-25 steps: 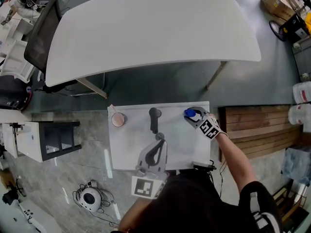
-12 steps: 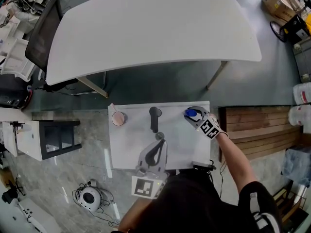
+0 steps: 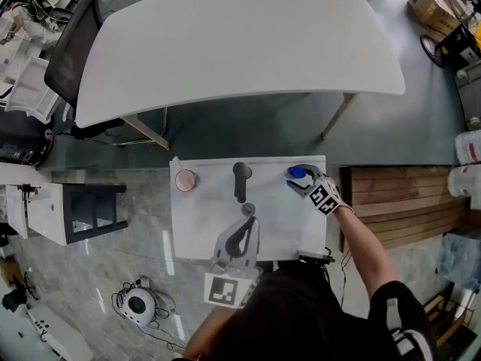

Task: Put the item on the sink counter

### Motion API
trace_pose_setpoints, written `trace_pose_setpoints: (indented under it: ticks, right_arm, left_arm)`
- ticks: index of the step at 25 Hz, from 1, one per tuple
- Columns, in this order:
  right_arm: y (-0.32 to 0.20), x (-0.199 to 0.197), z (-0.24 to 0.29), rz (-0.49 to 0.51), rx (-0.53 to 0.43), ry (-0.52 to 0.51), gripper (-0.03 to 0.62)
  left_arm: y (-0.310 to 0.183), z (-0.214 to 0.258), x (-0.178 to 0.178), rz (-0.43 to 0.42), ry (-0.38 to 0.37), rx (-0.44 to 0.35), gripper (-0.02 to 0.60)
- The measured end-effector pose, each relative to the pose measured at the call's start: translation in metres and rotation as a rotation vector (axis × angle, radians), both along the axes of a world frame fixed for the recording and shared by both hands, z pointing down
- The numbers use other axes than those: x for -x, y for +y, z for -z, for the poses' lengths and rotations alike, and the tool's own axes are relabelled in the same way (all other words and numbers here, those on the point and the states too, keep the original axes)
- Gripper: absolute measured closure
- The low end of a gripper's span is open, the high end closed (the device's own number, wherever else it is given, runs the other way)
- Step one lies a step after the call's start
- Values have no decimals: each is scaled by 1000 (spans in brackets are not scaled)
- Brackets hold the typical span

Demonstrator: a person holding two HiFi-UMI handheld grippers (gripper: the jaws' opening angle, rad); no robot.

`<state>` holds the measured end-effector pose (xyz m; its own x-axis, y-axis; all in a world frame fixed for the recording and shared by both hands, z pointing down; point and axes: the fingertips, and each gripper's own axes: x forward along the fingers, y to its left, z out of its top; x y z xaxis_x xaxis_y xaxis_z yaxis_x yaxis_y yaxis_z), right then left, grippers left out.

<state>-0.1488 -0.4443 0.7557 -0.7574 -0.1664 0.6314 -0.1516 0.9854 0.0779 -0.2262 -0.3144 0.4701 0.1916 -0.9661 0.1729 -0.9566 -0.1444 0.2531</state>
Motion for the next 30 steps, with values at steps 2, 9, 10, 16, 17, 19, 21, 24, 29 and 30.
trace_pose_setpoints:
  ticks: [2,9,10,16,17,19,21,24,29,30]
  right_arm:
    - [3,-1,-3,-12,9,6,393]
    - [11,-26,-9,-82,27,29,385]
    - [14,-31,-7,-93,28,32,385]
    - [37,-57,13,-224,105,-7,484]
    - [40,-63,20,-266,119,-30,520]
    - [47,-77,32,-350,141,-64,559]
    - [57,-92,41,-411,174,-78,571]
    - [77,-106,53,-476,262,-122,583]
    - [103,-122,86,-545,322,-187,583]
    - [107,-125,93,-547,314,-190,583]
  left_arm:
    - [3,0,1,3,2,0,566]
    - [15,2,-11,-2,-4,-13,566]
    - [17,3,-13,-4,-4,-16,566]
    - [30,16,-32,-12,-12,-58,566]
    - [34,18,-36,-12,-15,-61,566]
    - [44,20,-48,-12,-29,-67,566]
    - [55,21,-60,-21,-64,-81,566]
    - [70,26,-71,2,-67,-96,566]
    - [96,31,-85,67,-65,-86,566]
    - [100,31,-87,74,-71,-86,566]
